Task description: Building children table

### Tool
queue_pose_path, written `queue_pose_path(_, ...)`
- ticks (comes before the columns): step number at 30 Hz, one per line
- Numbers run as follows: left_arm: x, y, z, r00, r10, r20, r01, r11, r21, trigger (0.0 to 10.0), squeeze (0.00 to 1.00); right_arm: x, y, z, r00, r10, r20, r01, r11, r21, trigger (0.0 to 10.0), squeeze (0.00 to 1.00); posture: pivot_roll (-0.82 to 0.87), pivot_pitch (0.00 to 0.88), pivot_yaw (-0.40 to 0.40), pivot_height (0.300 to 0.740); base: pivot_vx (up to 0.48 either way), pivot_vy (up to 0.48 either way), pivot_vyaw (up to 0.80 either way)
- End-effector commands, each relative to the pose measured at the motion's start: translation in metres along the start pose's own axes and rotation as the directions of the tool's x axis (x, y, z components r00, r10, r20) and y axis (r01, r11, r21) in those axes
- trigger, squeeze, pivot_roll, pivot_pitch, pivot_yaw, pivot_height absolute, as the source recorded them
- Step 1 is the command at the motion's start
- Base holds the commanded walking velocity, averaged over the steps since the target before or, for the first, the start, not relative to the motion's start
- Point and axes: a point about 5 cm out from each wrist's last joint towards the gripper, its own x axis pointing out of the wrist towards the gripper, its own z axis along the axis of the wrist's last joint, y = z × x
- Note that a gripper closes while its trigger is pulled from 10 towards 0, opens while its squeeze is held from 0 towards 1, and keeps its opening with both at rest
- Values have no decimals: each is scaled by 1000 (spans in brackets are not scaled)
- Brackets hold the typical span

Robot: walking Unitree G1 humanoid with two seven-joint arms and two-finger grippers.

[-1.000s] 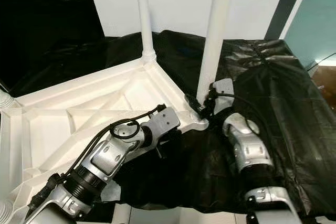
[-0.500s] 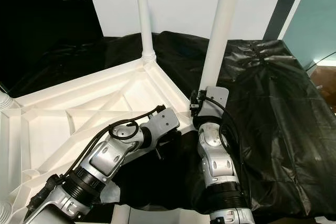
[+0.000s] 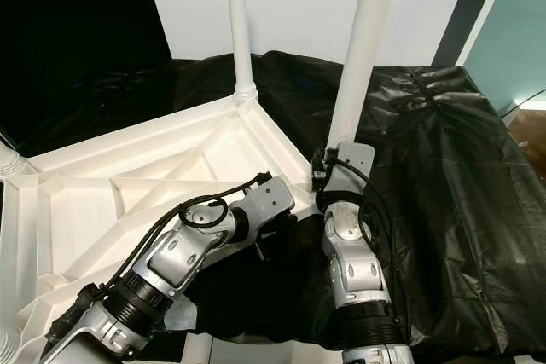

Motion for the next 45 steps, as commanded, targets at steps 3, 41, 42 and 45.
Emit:
queue_pose_path(3, -3, 2, 1, 999, 34, 1, -34, 999, 14, 10000, 0, -3, -1, 6, 996, 84, 27, -85, 996, 23, 10000, 1000, -56, 0, -6, 740, 0, 0, 0)
queue_pose_path(41, -3, 8, 2, 999, 44, 1, -44, 999, 21, 10000, 0, 26, -47, 25, 678, 726, -112, -734, 662, -150, 0, 0, -73, 0, 23, 740, 0, 0, 0)
queue_pose_path(42, -2, 8, 2, 999, 42, 2, -42, 999, 21, 10000, 0, 26, -48, 23, 691, 715, -111, -723, 675, -149, 0, 0, -76, 0, 23, 740, 0, 0, 0)
queue_pose_path(45, -2, 8, 3, 999, 41, 3, -41, 999, 22, 10000, 0, 27, -50, 20, 727, 676, -120, -686, 712, -152, 7059, 0, -75, 0, 22, 740, 0, 0, 0)
